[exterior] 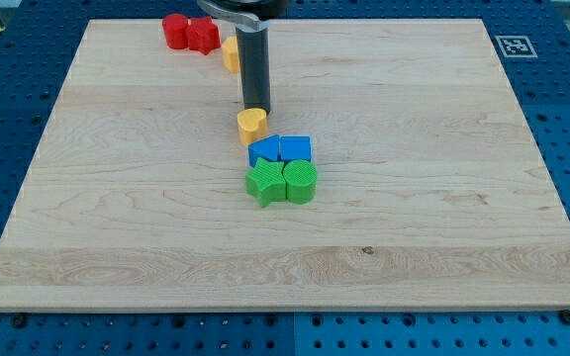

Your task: Slide the yellow hexagon a bit right

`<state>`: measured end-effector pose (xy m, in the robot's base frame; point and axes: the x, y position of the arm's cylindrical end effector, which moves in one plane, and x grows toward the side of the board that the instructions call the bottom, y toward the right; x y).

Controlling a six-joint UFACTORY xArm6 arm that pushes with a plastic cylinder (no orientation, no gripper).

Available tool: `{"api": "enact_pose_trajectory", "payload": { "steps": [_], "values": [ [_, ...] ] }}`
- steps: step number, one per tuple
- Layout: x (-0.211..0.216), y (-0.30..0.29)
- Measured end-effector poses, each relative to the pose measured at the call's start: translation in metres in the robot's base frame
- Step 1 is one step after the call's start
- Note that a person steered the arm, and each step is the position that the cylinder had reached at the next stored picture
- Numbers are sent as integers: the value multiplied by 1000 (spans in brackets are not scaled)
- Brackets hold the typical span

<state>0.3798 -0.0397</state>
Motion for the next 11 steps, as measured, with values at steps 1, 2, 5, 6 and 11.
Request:
{"api": "enact_pose_trajectory", "payload": {
  "steps": [1,2,5,6,11],
  "values": [
    [0,4],
    [-2,5],
    [-31,-21],
    [-50,-35],
    [-110,-16]
  ]
}}
